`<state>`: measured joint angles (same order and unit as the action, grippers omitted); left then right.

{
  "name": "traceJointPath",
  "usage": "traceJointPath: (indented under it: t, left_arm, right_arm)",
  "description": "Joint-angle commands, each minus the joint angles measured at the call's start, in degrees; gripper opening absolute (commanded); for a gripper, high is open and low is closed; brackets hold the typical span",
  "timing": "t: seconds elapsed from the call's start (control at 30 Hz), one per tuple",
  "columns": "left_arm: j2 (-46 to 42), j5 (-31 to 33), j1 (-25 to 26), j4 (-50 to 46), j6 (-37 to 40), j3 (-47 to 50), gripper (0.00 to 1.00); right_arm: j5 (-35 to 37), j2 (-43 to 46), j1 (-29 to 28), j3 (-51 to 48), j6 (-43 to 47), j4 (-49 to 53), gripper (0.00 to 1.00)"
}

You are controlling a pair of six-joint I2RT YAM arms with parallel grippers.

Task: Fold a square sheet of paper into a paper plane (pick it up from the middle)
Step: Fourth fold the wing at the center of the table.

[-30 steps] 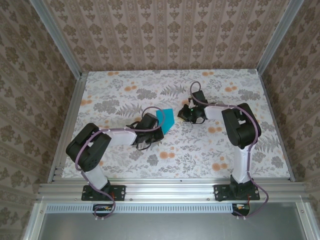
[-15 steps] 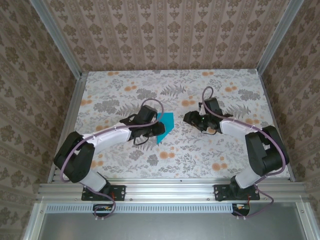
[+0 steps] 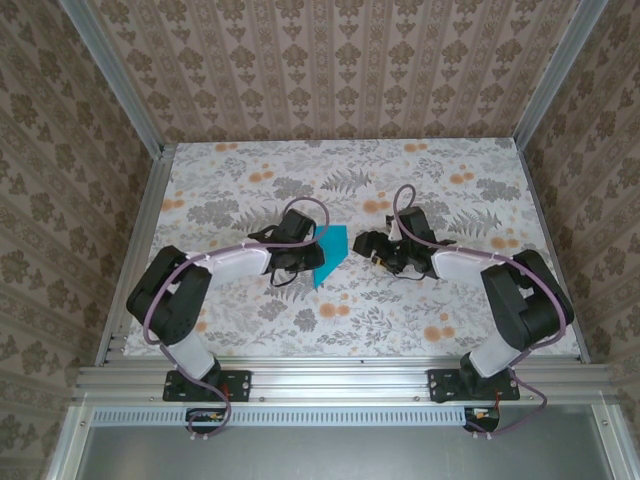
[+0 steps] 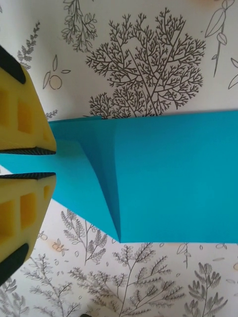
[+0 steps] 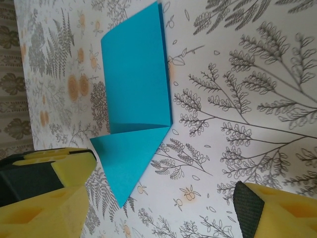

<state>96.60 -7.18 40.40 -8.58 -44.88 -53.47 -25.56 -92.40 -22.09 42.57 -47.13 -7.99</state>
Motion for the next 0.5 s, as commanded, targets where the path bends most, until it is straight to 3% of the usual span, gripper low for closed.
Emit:
traceJointPath:
  t: [0.0,0.23,0.47]
  left_arm:
    - [1.49,1.95,-0.67,0.83,1.02,-1.63,0.16]
    - [5.04,1.84,-1.32,-0.57,-0.34,-2.51,0.07]
    - [6.15,2.19,-1.55,-2.81,-1.56,-2.45,0.05]
  right_arm:
    - [-1.33,-2.94,-1.35,2.8,-1.19,-2.28,0.8]
    - [-2.41,-8.07,-3.68,6.54,-2.79,-2.8,0.78]
    - [-3.43,-12.84,-4.8,10.55,-5.18,-1.99,0.64]
